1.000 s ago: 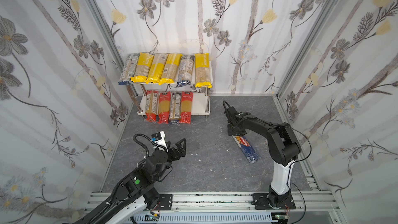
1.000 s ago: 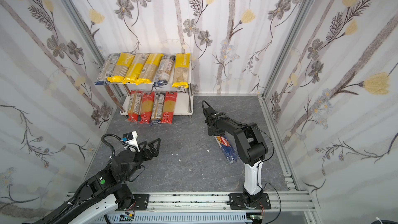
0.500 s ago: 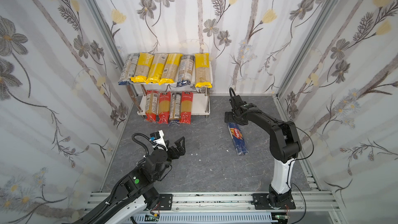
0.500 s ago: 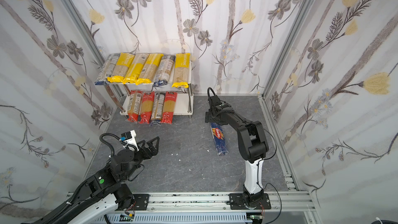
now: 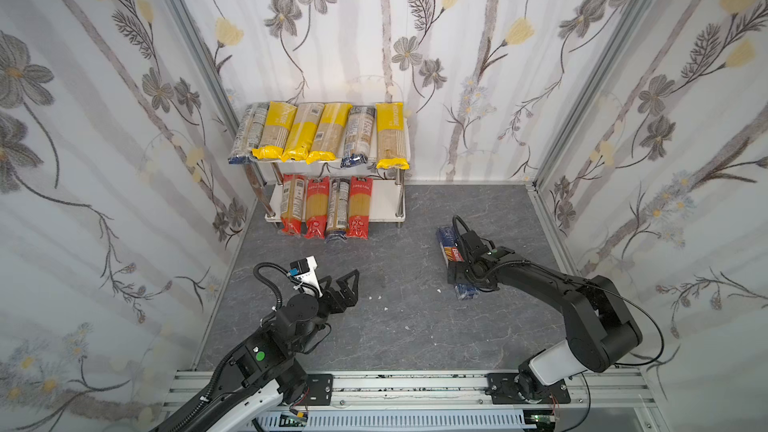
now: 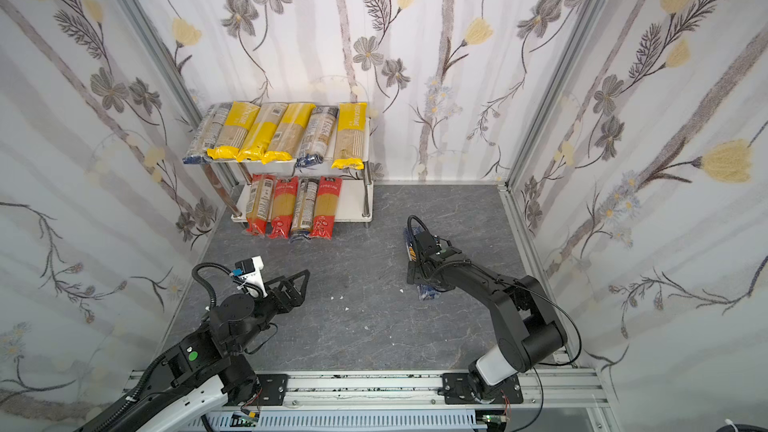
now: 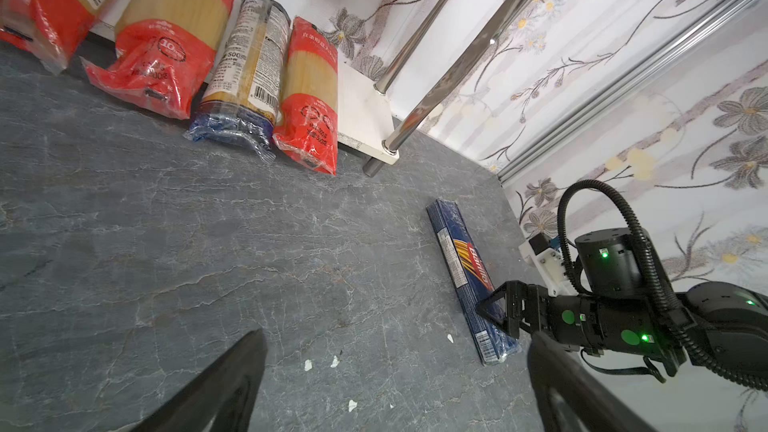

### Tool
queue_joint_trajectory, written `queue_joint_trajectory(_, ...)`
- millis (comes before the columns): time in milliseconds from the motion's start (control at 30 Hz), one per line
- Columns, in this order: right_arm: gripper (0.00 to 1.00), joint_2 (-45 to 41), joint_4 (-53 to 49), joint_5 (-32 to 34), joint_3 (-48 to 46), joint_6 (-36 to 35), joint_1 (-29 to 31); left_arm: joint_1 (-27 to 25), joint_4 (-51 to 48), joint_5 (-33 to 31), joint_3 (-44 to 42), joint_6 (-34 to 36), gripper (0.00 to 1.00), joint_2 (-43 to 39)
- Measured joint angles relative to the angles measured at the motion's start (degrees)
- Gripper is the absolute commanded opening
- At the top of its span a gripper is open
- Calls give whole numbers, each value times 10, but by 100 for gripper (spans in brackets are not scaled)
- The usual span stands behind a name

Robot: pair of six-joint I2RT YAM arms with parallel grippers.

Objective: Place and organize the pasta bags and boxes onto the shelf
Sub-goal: 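Lift the blue Barilla box upright with the right gripper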

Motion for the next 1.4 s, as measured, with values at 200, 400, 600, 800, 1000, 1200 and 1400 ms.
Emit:
queue_joint_trajectory(200, 100, -5, 20, -11, -6, 8, 28, 0, -10, 14, -12, -13, 100, -11)
queue_joint_trajectory(400, 100, 16, 40, 14, -21, 25, 72, 0, -18, 19, -14, -18, 100, -9)
queue_joint_trajectory(600, 100, 16, 57, 12, -56, 52, 105, 0, -25, 21, -19, -19, 100, -21)
queue_joint_trajectory(800, 100, 20, 79, 72, -67, 86, 142, 0, -32, 24, -30, -19, 100, -37)
queue_joint_trajectory(1000, 97, 12, 187, 131, -126, 115, 163, 0, -32, 30, -30, -19, 100, -39)
queue_joint_trajectory(1200, 94, 29, 290, 213, -176, 136, 207, -1, -33, 36, -34, -20, 100, -41)
queue_joint_trajectory(1400, 41, 61, 365, 268, -190, 147, 238, -1, -33, 39, -35, -22, 100, -41)
